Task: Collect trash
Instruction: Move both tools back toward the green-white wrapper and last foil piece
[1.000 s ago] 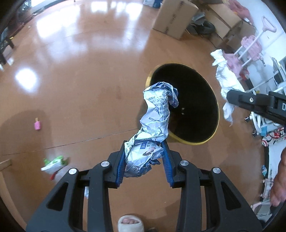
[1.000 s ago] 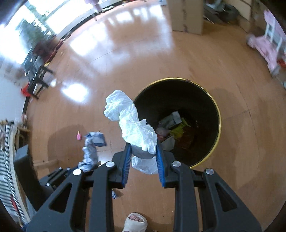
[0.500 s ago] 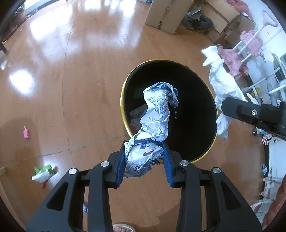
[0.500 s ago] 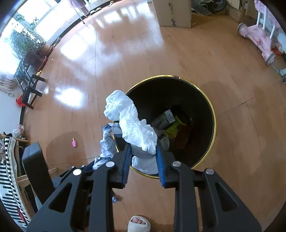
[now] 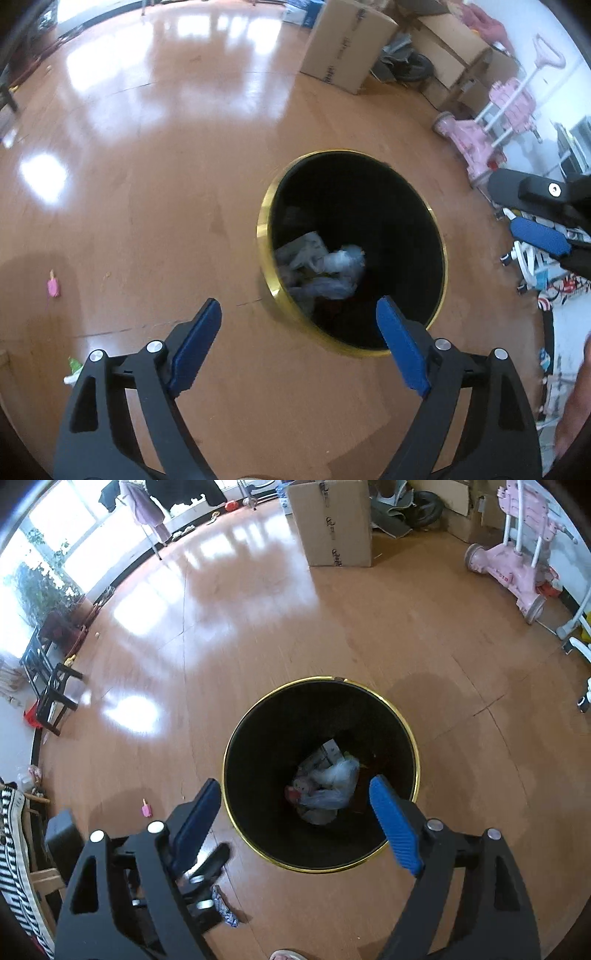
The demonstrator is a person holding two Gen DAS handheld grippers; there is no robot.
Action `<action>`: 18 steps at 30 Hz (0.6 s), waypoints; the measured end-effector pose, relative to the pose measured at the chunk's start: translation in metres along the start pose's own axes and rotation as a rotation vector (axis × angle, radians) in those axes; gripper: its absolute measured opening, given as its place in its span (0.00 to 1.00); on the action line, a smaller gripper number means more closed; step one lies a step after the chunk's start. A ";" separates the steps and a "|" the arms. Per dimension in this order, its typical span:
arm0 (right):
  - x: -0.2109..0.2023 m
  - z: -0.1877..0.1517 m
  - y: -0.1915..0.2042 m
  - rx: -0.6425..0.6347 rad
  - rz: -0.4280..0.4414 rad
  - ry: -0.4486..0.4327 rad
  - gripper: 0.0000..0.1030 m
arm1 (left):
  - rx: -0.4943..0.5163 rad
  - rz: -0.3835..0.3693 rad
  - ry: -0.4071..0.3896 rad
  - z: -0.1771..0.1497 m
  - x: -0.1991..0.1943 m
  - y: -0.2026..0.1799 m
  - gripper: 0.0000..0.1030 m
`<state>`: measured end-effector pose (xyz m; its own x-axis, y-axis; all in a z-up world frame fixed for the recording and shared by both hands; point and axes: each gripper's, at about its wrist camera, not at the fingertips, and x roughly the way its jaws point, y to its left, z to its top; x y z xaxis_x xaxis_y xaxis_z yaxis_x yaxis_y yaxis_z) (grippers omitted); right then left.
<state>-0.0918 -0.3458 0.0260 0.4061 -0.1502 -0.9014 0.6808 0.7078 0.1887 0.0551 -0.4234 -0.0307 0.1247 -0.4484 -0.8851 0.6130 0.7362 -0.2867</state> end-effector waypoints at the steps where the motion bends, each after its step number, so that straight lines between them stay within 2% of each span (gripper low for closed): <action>1: 0.001 -0.001 0.003 -0.012 0.004 0.006 0.78 | 0.000 0.008 -0.006 -0.009 -0.008 0.014 0.82; 5: 0.008 -0.010 0.030 -0.084 0.008 0.033 0.80 | -0.002 0.082 -0.008 -0.049 -0.039 0.066 0.87; 10: 0.012 -0.037 0.089 -0.208 0.048 0.085 0.84 | -0.048 0.199 0.009 -0.125 -0.098 0.155 0.87; 12: 0.012 -0.051 0.112 -0.247 0.070 0.101 0.86 | -0.085 0.222 0.005 -0.156 -0.122 0.188 0.87; 15: 0.010 -0.089 0.162 -0.330 0.117 0.133 0.87 | -0.159 0.307 -0.003 -0.210 -0.165 0.244 0.87; 18: 0.012 -0.134 0.204 -0.412 0.135 0.144 0.87 | -0.241 0.383 -0.039 -0.245 -0.192 0.281 0.89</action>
<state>-0.0293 -0.1107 0.0016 0.3661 0.0394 -0.9297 0.3159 0.9345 0.1640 0.0122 -0.0064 -0.0317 0.3393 -0.1357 -0.9308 0.3180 0.9478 -0.0222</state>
